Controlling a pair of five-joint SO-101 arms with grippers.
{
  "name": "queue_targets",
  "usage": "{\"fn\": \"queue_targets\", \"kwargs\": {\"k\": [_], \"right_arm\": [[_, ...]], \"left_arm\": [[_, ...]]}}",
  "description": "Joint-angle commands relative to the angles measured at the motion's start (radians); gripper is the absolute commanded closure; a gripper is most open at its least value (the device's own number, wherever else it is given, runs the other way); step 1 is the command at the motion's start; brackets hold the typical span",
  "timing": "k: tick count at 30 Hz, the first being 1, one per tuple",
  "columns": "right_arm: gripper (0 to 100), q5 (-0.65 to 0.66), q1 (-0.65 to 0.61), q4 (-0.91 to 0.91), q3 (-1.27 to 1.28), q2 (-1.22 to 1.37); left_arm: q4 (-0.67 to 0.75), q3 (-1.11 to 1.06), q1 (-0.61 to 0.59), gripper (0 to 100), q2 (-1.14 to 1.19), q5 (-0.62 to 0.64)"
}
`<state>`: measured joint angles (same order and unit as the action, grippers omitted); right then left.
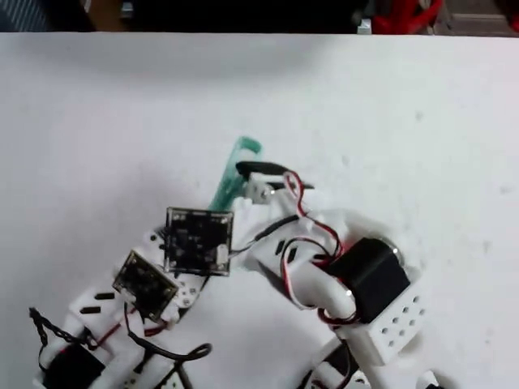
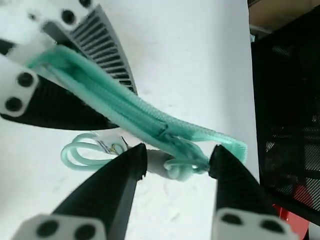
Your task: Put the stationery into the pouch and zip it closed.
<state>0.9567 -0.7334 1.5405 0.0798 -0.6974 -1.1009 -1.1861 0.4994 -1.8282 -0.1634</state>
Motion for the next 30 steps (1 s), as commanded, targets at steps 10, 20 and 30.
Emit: {"fn": "queue_targets", "kwargs": {"k": [10,20,30], "right_arm": [[98.1,0.078,-0.012,0.024,-0.052,-0.068],[91.8,0.078,0.081,0.058,-0.043,-0.068],[89.0,0.077,0.081,0.079,-0.046,-0.074]], "left_arm": [[0.017,-0.003,-0.012,98,-0.001,-0.008],[0.017,-0.003,-0.012,98,-0.001,-0.006],[0.017,-0.003,-0.012,98,-0.001,-0.008]]}}
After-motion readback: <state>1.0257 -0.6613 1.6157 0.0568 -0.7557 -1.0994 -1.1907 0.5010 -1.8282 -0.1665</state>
